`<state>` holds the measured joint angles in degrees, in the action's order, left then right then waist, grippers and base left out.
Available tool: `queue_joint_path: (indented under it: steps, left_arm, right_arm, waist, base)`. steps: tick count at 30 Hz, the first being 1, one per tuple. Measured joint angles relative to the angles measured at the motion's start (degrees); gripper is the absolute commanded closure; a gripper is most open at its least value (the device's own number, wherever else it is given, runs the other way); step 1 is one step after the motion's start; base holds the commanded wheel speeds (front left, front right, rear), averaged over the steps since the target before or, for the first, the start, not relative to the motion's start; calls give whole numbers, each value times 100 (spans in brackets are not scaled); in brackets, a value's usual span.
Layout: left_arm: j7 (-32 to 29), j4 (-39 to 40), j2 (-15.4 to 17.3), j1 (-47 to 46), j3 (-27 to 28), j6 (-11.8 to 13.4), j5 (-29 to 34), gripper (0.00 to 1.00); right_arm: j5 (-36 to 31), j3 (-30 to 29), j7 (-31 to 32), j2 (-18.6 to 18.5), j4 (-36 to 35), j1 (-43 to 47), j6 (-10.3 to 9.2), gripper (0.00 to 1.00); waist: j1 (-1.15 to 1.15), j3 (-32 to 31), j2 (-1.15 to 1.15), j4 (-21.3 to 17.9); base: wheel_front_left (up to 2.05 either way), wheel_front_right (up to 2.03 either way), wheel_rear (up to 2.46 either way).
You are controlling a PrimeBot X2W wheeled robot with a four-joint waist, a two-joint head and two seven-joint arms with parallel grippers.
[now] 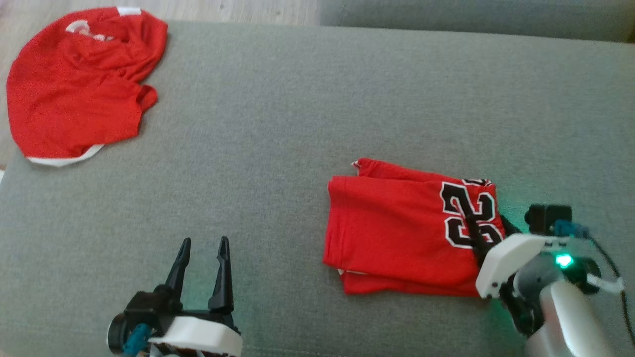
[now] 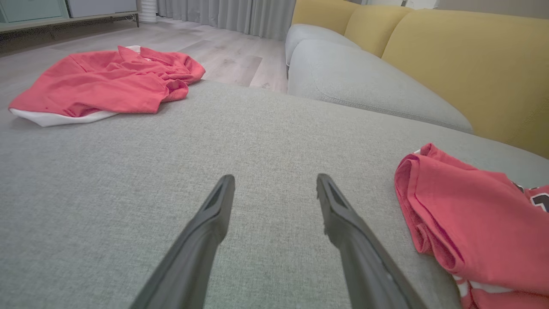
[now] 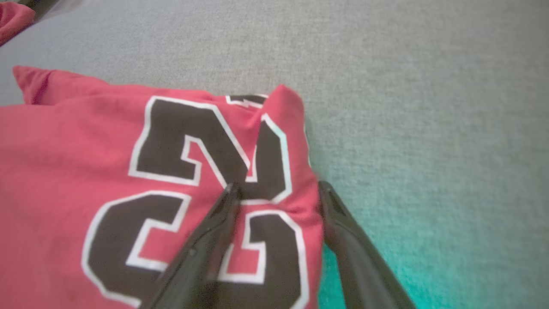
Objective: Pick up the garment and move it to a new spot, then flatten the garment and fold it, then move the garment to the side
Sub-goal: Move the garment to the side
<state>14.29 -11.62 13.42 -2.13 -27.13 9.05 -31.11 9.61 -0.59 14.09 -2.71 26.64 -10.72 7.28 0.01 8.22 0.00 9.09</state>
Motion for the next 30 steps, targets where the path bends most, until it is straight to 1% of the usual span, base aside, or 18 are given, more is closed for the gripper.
queue_joint_path:
  steps: [1,2,3,4,9,12,14,18,22,27,30]
  left_arm:
    - [0,0,-10,-9,1,-1,22,0]
    - [0,2,-24,-16,1,-3,48,0]
    - [0,1,-41,-18,4,-3,51,0]
    - [0,2,-58,-20,12,-3,51,0]
    - [0,31,-105,-114,37,-49,168,0]
    - [7,81,-104,-311,40,-82,257,0]
    - [13,115,-100,-398,40,-99,300,0]
    - [-11,243,-54,-574,30,-98,383,0]
    - [-126,349,109,-886,35,-99,535,0]
    - [-379,538,280,-1331,-44,-99,766,0]
    - [-504,601,290,-1527,-110,-103,825,0]
  right_arm:
    - [5,0,88,-8,-45,-33,0,53]
    - [45,2,174,-9,-98,-69,0,67]
    - [78,5,234,-12,-148,-103,0,87]
    - [103,7,261,-13,-193,-130,0,100]
    - [96,-2,272,-10,-407,-191,0,100]
    - [57,-171,227,-45,-513,-497,1,100]
    - [30,-260,199,-143,-599,-713,1,100]
    - [3,-444,147,-352,-757,-1057,0,100]
    - [-10,-559,46,-482,-808,-1328,0,100]
    - [-2,-615,-215,-521,-760,-1677,0,100]
    - [-2,-628,-360,-521,-625,-1823,0,100]
  waist:
    - [0,47,0,31]
    - [-1,91,0,54]
    - [0,133,0,71]
    - [0,171,0,79]
    - [-1,320,0,-25]
    - [-1,444,0,-245]
    - [-1,525,0,-393]
    - [-1,732,0,-760]
    - [0,1014,0,-1201]
    - [0,1416,0,-1765]
    - [0,1630,0,-2071]
  base:
    - [0,0,0]
    - [0,0,0]
    - [0,0,0]
    - [0,0,0]
    - [0,0,0]
    - [0,0,0]
    - [0,0,0]
    - [0,0,0]
    - [0,0,0]
    - [0,0,0]
    - [0,0,0]
